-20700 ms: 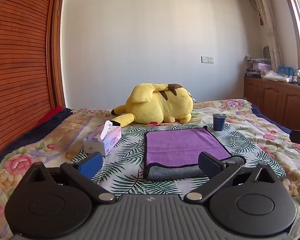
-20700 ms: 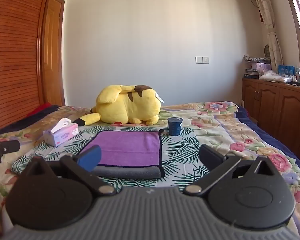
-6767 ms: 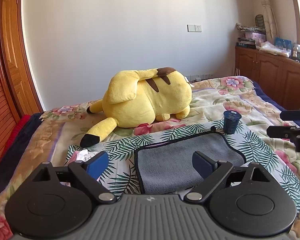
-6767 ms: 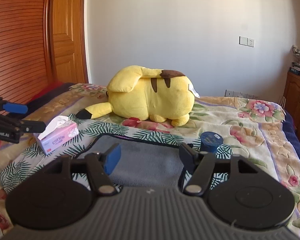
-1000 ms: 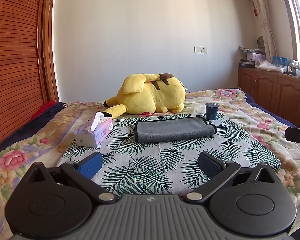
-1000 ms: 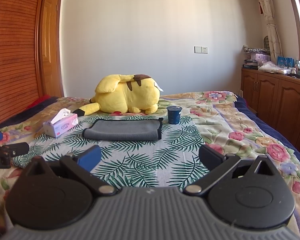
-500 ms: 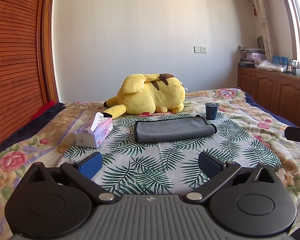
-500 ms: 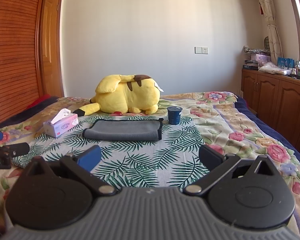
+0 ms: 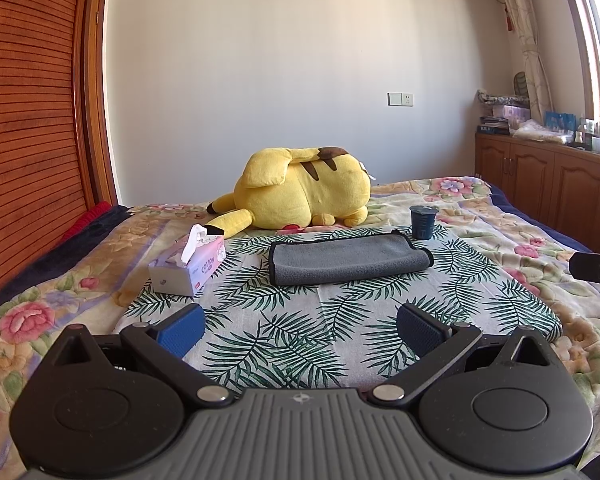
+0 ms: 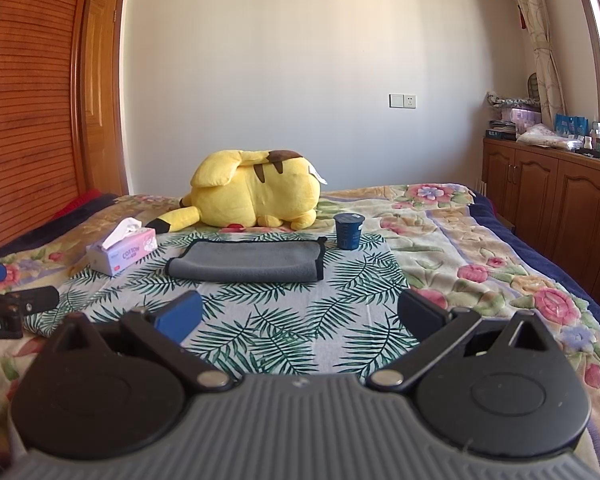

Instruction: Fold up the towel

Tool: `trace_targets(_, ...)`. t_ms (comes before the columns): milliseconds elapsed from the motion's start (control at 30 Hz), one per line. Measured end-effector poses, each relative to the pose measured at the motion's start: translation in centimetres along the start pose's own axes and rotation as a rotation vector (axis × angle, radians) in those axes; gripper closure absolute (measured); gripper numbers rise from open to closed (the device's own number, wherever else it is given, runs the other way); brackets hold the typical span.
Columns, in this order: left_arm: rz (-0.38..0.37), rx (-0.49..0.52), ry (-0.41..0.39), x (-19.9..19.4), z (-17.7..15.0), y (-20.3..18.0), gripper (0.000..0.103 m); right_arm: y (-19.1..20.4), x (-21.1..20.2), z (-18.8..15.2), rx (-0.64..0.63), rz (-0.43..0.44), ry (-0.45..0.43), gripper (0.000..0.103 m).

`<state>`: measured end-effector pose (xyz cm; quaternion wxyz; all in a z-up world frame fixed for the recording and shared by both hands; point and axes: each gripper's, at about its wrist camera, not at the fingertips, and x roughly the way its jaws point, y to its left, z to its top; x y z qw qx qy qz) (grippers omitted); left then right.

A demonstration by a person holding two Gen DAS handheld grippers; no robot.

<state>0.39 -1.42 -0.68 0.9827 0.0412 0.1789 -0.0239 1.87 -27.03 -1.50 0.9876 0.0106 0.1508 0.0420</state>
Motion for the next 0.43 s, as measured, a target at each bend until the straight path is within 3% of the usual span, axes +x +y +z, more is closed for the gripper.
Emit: trace_targets(433, 0.001, 0.001, 0.000, 0.02, -0.05, 0.02, 0.016, -0.02, -0.01, -0.01, 0.000, -0.001, -0.001, 0.000)
